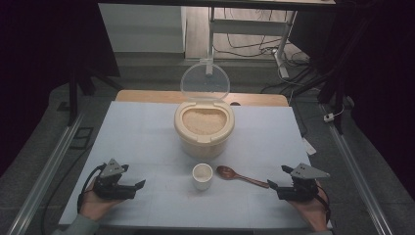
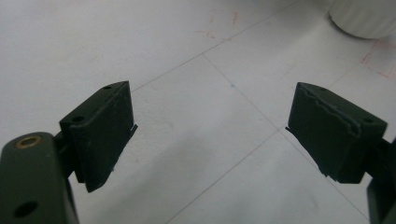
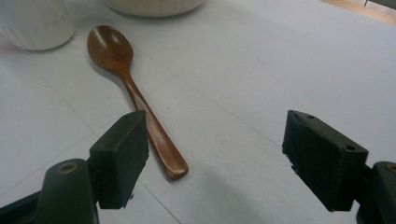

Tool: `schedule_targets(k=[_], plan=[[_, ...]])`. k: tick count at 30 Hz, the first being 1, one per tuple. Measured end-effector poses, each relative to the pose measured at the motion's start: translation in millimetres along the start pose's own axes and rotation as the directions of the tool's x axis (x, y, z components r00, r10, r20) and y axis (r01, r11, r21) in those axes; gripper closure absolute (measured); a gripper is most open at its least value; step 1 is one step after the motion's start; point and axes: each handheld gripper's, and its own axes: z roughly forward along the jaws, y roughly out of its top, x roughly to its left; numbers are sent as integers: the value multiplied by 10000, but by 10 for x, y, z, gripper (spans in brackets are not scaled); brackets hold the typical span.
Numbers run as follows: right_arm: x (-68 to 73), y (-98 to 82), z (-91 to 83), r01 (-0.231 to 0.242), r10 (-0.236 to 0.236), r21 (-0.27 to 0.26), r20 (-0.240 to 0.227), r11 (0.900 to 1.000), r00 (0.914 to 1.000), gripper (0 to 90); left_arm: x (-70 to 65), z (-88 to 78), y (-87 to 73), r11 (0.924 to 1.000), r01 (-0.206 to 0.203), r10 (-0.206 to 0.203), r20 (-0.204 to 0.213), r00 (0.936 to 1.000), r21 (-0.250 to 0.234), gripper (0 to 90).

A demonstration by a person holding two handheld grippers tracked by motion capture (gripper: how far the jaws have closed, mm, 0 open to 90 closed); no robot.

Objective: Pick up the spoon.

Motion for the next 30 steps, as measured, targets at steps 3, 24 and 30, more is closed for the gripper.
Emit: schedule_targets(k=[3,24,30], plan=[[6,14,-5,35,-35,-26,-82,10000,10000,231,-18,-8,2,10000,-19,19,65,10000,-43,145],[53,263,-48,-7,21,260,-527,9997,9986,293,-20,16,10,10000,-34,33,219,9998,45,132],[77,505,-67,425,-387,482,-775,9979,9962,298,-44,18,29,9999,-120,119,254,9996,38,132]])
